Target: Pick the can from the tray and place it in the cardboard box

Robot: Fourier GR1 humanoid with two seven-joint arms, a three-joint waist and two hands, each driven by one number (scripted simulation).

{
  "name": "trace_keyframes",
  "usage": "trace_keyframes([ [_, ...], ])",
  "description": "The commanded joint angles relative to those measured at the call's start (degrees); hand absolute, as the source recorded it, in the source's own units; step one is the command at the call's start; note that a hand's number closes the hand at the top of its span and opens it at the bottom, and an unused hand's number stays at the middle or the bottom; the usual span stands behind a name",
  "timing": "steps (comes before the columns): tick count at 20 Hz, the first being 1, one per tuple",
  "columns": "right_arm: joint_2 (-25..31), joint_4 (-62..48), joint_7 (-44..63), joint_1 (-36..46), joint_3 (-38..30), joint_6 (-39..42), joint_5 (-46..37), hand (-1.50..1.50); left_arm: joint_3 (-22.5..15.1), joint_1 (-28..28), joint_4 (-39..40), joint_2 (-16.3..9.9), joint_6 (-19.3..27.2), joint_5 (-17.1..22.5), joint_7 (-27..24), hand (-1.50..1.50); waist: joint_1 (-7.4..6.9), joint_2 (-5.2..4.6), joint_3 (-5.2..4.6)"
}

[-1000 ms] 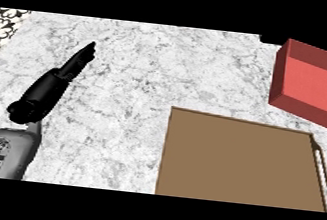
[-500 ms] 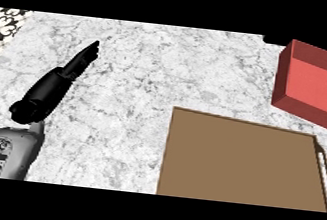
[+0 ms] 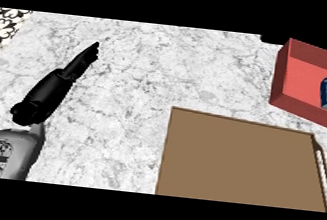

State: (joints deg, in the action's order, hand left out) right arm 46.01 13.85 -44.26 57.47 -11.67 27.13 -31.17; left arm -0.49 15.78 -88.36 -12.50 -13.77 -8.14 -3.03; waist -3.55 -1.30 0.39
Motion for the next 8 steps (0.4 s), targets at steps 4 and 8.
trace_keyframes([
  [4,4.2,-10.6,8.8,4.8,-12.8,14.9,13.4,-1.50,-0.3,-0.9,-1.4,-0.1,0.1,-0.4,-0.4,0.00,-0.30,-0.10,-0.07],
  [8,6.7,-11.0,11.4,4.6,-16.4,15.0,17.0,-1.50,0.5,0.5,0.3,-0.4,-0.5,0.3,-0.6,0.00,-0.49,-0.96,0.10],
])
